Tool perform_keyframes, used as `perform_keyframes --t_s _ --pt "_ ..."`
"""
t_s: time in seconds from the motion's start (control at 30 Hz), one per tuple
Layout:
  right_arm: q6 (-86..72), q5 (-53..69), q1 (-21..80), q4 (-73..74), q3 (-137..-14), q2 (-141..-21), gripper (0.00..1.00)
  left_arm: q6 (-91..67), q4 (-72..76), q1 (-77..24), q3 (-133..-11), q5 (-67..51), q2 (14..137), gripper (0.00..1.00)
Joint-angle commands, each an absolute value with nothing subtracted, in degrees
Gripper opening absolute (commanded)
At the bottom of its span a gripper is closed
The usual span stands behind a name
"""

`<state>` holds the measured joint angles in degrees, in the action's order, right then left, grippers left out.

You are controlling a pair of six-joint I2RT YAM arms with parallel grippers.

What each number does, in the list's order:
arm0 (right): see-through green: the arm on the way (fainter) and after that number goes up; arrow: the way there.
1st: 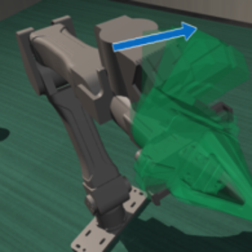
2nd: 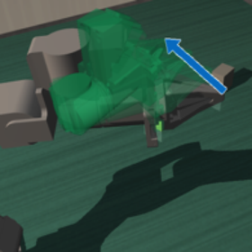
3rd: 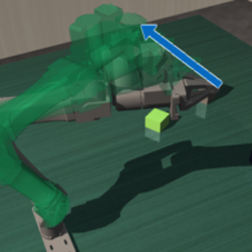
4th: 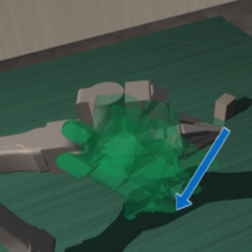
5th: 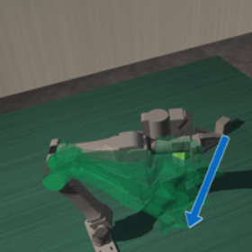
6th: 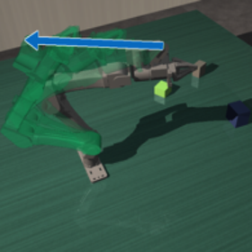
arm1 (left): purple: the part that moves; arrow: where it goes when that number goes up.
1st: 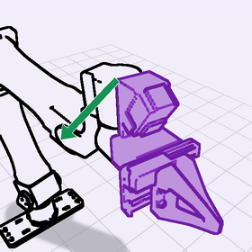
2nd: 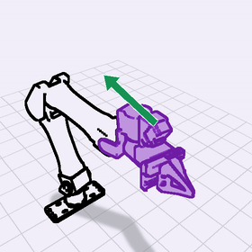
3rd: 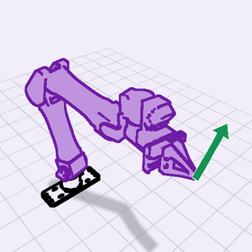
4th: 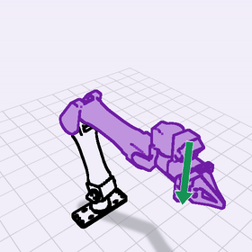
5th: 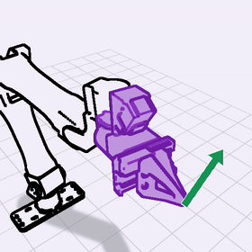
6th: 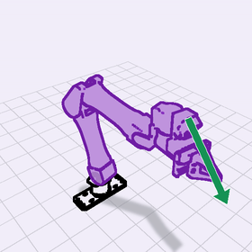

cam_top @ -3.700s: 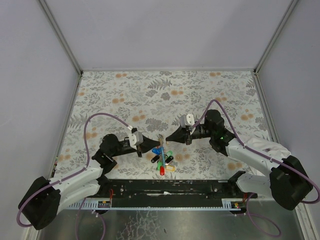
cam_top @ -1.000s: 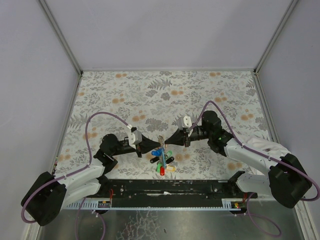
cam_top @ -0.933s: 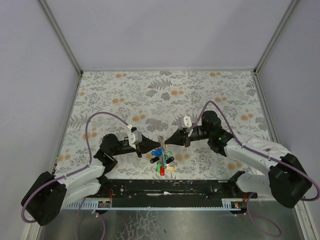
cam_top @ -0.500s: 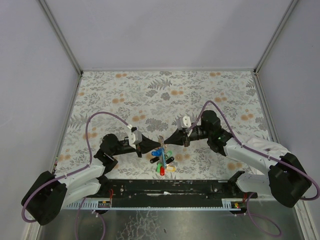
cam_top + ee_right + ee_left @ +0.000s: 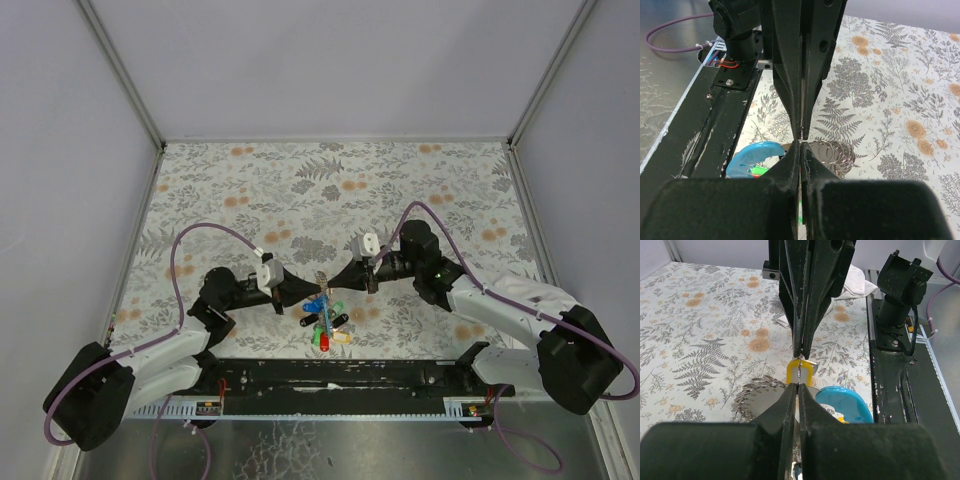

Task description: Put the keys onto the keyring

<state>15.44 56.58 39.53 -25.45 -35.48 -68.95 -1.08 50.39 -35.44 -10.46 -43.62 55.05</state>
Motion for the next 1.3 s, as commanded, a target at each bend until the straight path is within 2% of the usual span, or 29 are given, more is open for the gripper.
perform_keyframes --t_s 0.0,0.33,0.53,0.9,1.27 --pt "17.3 54.9 41.1 -25.1 -37.8 -69.3 0.0 -2.7 58.6 -35.2 -11.2 -43.9 55.3 0.0" --pt "17.9 52.4 42.3 -25.6 -37.3 -69.2 0.0 -7.3 64.3 -35.2 -9.9 -41.2 56.9 0.0" --pt "18.6 51.6 42.5 -24.5 -37.3 -68.3 0.0 -9.0 62.1 -35.2 -10.2 -37.7 56.2 0.0" --pt "19.6 50.1 42.7 -23.2 -37.0 -67.7 0.0 -19.0 55.8 -35.2 -8.4 -23.4 50.8 0.0" --pt "21.0 47.0 44.3 -21.6 -37.7 -68.7 0.0 -28.8 65.5 -35.5 -7.2 -20.8 55.5 0.0"
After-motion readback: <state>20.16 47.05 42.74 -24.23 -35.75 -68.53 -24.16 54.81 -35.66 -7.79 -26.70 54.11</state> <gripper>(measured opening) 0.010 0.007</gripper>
